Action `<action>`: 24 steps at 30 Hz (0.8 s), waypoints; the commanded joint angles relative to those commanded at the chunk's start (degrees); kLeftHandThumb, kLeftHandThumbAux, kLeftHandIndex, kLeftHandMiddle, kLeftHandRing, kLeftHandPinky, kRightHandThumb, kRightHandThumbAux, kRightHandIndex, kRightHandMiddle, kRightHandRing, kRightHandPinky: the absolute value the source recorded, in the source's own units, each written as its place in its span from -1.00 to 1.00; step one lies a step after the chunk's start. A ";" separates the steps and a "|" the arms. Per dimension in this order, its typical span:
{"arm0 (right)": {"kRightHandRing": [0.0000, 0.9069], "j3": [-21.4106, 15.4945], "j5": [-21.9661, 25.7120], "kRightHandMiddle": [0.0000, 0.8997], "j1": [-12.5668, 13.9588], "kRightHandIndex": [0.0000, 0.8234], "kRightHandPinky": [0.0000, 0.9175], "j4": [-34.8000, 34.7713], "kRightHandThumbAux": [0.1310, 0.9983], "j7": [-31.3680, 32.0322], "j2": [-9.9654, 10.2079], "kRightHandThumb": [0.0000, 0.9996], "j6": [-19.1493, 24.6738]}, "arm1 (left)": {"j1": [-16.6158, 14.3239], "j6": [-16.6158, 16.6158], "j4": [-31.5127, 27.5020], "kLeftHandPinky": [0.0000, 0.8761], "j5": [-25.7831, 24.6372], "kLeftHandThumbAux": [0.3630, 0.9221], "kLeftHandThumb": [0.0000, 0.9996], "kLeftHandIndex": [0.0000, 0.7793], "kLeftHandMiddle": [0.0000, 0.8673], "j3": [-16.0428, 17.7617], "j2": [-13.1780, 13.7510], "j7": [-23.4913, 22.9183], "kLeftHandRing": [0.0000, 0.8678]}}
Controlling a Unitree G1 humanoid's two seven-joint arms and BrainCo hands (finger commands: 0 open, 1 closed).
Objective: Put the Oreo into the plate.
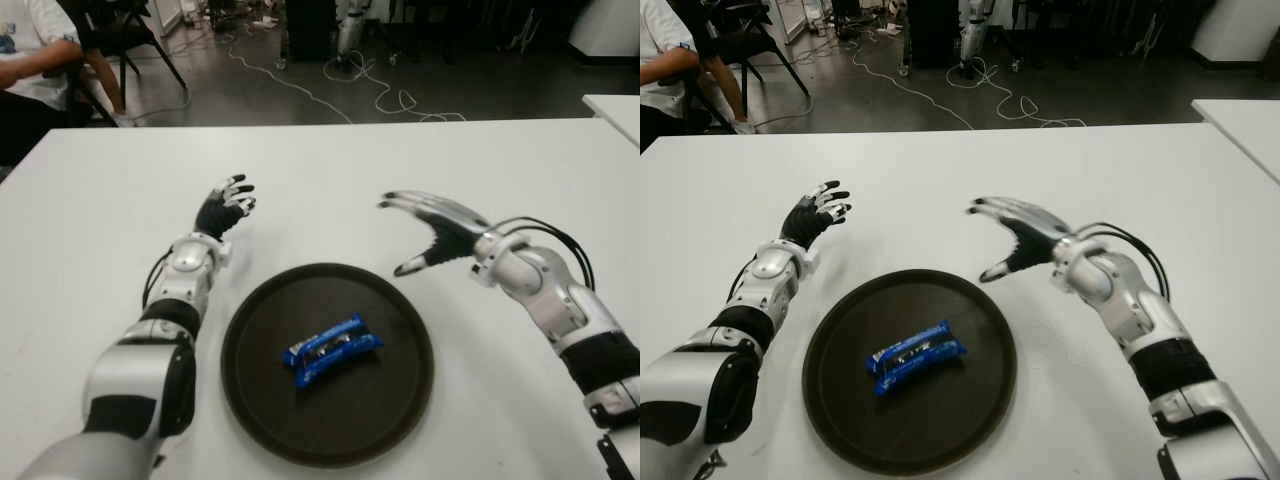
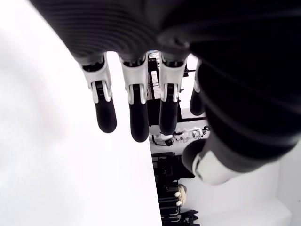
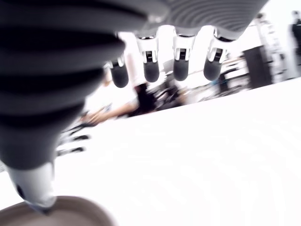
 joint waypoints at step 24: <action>-1.00 -7.38 10.45 -1.00 -9.96 -1.00 -1.00 32.41 0.15 -14.04 9.56 -1.00 -6.08 | 0.04 -0.06 0.29 -0.51 0.35 0.36 -0.83 -0.63 -0.51 -0.14 0.02 0.59 -0.51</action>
